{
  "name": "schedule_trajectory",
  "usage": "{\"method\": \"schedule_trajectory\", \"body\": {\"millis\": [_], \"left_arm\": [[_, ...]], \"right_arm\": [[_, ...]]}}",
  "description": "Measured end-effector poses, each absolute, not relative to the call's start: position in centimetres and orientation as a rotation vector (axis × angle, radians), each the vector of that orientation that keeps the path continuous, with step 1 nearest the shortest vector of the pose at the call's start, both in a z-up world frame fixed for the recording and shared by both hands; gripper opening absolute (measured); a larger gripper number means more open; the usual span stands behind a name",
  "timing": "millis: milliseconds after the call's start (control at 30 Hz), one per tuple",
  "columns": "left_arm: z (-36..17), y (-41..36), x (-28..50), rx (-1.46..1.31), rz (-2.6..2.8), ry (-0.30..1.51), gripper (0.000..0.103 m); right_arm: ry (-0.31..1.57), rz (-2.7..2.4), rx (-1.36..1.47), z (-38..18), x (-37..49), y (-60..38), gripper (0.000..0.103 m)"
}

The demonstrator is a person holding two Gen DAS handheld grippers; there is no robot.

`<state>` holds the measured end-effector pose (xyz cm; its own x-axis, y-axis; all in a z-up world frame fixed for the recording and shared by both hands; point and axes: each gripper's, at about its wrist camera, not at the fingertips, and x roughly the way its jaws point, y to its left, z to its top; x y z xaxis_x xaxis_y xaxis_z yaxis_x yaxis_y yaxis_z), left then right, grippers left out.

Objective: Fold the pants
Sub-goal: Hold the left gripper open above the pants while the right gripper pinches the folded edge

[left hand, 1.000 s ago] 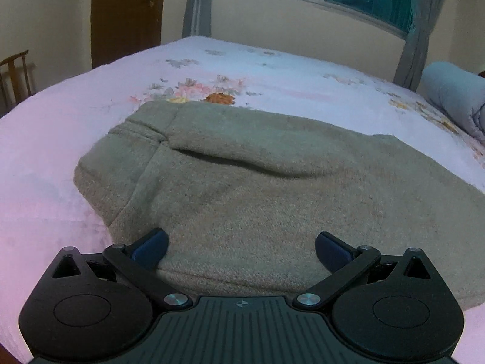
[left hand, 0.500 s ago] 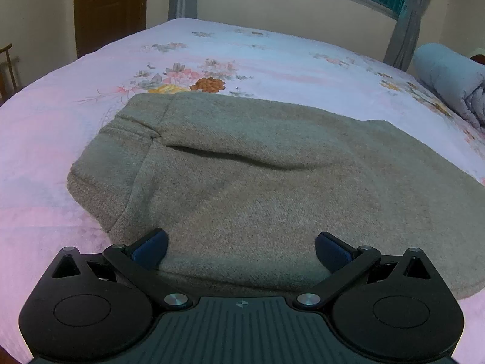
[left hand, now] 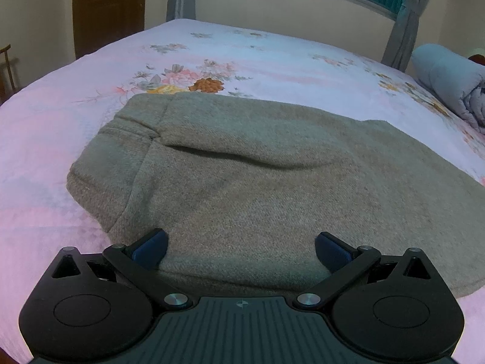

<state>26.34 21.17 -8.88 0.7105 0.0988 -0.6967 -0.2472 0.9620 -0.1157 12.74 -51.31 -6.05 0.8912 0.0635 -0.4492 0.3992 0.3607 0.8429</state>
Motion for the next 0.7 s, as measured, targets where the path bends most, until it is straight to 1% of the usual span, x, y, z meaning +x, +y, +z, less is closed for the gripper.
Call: {"method": "schedule_trajectory", "body": {"millis": [100, 233, 300, 367, 400, 433, 467, 533, 667, 700], "left_arm": [[-8.9, 21.1, 26.3, -0.207, 0.194, 0.755, 0.103], [-9.0, 21.1, 26.2, -0.206, 0.194, 0.750, 0.103], [-9.0, 21.0, 26.1, -0.207, 0.195, 0.749, 0.103], [-9.0, 21.0, 26.2, -0.207, 0.194, 0.749, 0.103], [-8.9, 21.1, 26.2, -0.207, 0.192, 0.750, 0.103], [-8.9, 21.1, 26.1, -0.207, 0.191, 0.751, 0.103], [-8.9, 21.1, 26.1, -0.207, 0.190, 0.751, 0.103], [-8.9, 21.1, 26.0, -0.206, 0.190, 0.747, 0.103], [-9.0, 20.9, 25.9, -0.206, 0.202, 0.738, 0.103], [-9.0, 20.8, 25.9, -0.206, 0.204, 0.738, 0.103]], "right_arm": [[0.430, -0.203, 1.124, -3.8, 13.2, -50.8, 0.000], [0.305, -0.101, 1.074, -0.7, 12.9, -50.0, 0.000], [0.337, -0.128, 1.108, -1.7, 13.3, -50.4, 0.000], [0.452, -0.195, 1.187, -4.7, 13.9, -51.5, 0.000], [0.521, -0.206, 1.254, -6.5, 14.1, -52.1, 0.002], [0.511, -0.201, 1.300, -7.4, 13.5, -52.5, 0.001], [0.469, -0.193, 1.319, -7.5, 12.7, -52.7, 0.004], [0.395, -0.229, 1.286, -6.6, 10.8, -52.8, 0.025], [0.405, -0.184, 1.295, -6.9, 10.7, -52.8, 0.027], [0.413, -0.182, 1.297, -7.1, 11.0, -52.8, 0.029]]}}
